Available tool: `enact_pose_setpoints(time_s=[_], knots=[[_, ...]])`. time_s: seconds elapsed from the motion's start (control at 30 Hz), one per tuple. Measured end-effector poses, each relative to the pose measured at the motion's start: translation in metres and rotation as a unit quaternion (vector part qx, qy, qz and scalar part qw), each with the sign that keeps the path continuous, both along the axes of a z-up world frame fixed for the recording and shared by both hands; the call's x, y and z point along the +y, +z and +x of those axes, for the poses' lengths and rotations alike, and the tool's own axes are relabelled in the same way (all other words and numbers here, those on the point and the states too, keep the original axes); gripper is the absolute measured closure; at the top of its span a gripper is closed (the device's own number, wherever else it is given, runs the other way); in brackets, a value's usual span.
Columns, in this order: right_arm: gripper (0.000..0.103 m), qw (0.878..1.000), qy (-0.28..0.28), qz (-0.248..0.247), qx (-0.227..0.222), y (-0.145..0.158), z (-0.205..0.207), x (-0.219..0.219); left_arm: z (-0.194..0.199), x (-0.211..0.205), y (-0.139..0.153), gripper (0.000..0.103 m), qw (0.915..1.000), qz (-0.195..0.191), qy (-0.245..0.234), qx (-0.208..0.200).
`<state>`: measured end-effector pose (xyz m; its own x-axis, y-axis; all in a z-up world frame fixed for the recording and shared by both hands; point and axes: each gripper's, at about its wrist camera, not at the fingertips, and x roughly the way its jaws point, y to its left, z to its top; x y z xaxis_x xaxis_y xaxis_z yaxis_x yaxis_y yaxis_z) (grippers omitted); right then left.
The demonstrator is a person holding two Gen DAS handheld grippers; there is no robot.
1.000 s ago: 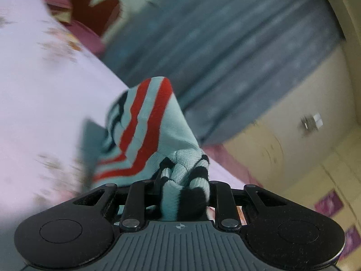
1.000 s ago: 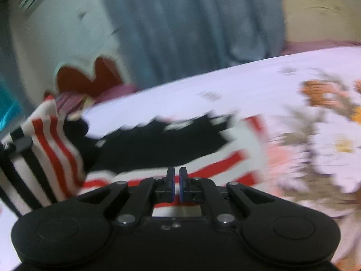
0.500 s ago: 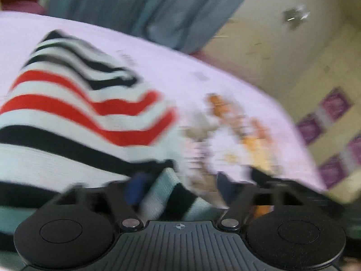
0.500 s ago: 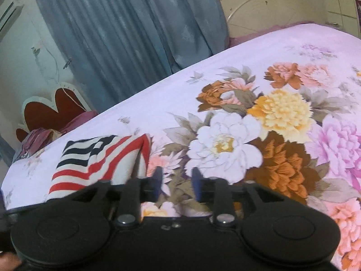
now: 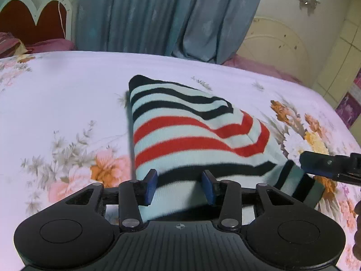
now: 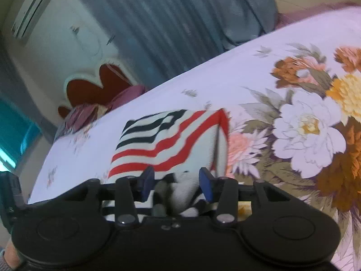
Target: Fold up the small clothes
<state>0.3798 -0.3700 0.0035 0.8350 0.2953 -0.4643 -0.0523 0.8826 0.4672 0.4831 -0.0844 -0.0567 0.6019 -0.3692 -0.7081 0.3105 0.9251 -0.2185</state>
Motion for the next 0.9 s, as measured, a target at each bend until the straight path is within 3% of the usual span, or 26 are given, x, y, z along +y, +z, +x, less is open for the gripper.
enact_pose_setpoints(time_s=[0.1,0.17,0.2,0.33,0.4,0.47,0.6,0.7,0.73,0.83,0.87,0.9], knots=[[0.060,0.999,0.015,-0.024,0.016,0.002,-0.001,0.013,-0.013,0.006,0.005,0.061,0.9998,0.014,-0.009,-0.010],[0.081,0.998,0.008,-0.049,0.027,-0.002,-0.002,0.020,-0.011,0.005,0.003,0.061,0.9997,0.014,-0.015,-0.013],[0.086,0.998,-0.002,-0.055,0.032,-0.005,-0.004,0.020,-0.011,0.008,0.004,0.060,0.9997,0.012,-0.018,-0.012],[0.091,0.998,-0.039,-0.010,0.051,-0.037,-0.027,0.006,0.011,0.010,-0.022,0.051,0.9996,0.009,-0.025,0.000],[0.094,0.997,-0.045,0.024,0.063,-0.060,-0.033,-0.001,0.015,0.020,-0.030,0.046,0.9995,-0.019,-0.018,0.020],[0.093,0.996,-0.052,0.037,0.056,-0.059,-0.037,-0.002,0.019,0.028,-0.032,0.045,0.9987,-0.039,-0.011,0.032],[0.063,0.997,-0.063,0.030,0.022,-0.034,-0.043,-0.005,0.006,0.036,-0.011,0.043,0.9988,-0.046,-0.013,0.010],[0.058,0.998,-0.062,0.029,0.013,-0.024,-0.037,-0.011,0.000,0.043,-0.010,0.041,0.9956,-0.083,-0.022,0.039],[0.052,0.998,-0.060,0.028,0.017,-0.023,-0.031,-0.012,-0.001,0.043,-0.014,0.041,0.9940,-0.093,-0.025,0.053],[0.046,0.998,-0.052,0.006,0.047,-0.028,-0.011,-0.006,-0.003,0.029,-0.027,0.041,0.9958,-0.047,-0.043,0.066],[0.051,0.997,-0.042,-0.003,0.070,-0.033,-0.002,-0.002,-0.004,0.020,-0.033,0.041,0.9963,0.011,-0.056,0.065],[0.061,0.996,-0.034,-0.018,0.084,-0.040,0.003,0.004,-0.006,0.016,-0.037,0.036,0.9955,0.044,-0.066,0.052]])
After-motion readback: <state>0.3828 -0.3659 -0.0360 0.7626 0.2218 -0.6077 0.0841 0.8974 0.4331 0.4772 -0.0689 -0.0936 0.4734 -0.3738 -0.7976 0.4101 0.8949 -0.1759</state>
